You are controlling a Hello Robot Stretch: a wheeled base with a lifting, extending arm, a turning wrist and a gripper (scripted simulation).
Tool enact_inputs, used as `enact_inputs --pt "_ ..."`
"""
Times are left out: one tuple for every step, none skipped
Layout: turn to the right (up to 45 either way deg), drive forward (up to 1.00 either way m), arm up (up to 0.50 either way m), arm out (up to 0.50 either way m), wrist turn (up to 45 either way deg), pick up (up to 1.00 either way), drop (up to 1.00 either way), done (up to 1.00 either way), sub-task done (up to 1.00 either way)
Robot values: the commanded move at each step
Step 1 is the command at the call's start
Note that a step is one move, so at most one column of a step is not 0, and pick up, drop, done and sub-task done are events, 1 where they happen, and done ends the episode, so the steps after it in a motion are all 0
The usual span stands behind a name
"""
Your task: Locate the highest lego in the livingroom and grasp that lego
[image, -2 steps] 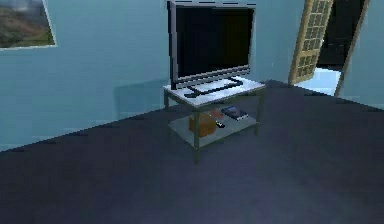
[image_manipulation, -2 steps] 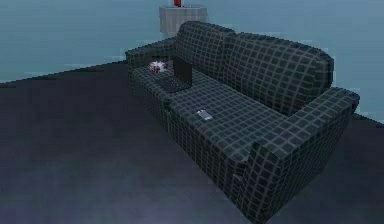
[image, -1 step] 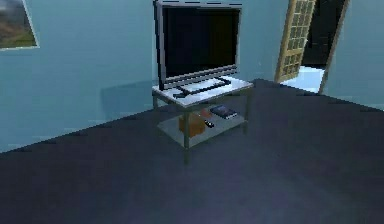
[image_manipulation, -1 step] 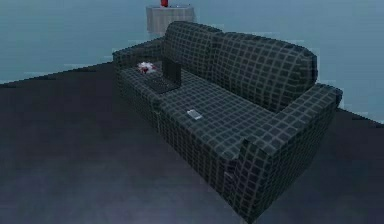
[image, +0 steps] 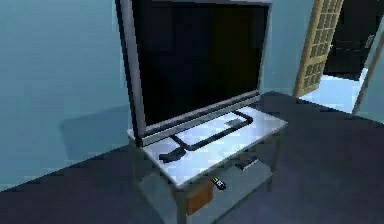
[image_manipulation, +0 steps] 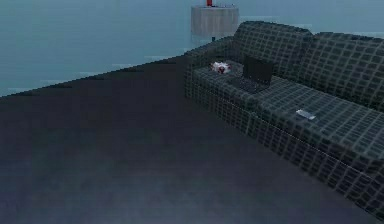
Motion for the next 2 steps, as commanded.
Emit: enact_inputs --pt "45.0 0.0 0.0 0.0 0.0 0.0 0.0 0.0 0.0" --pt "30.0 0.0 0.0 0.0 0.0 0.0 0.0 0.0 0.0"
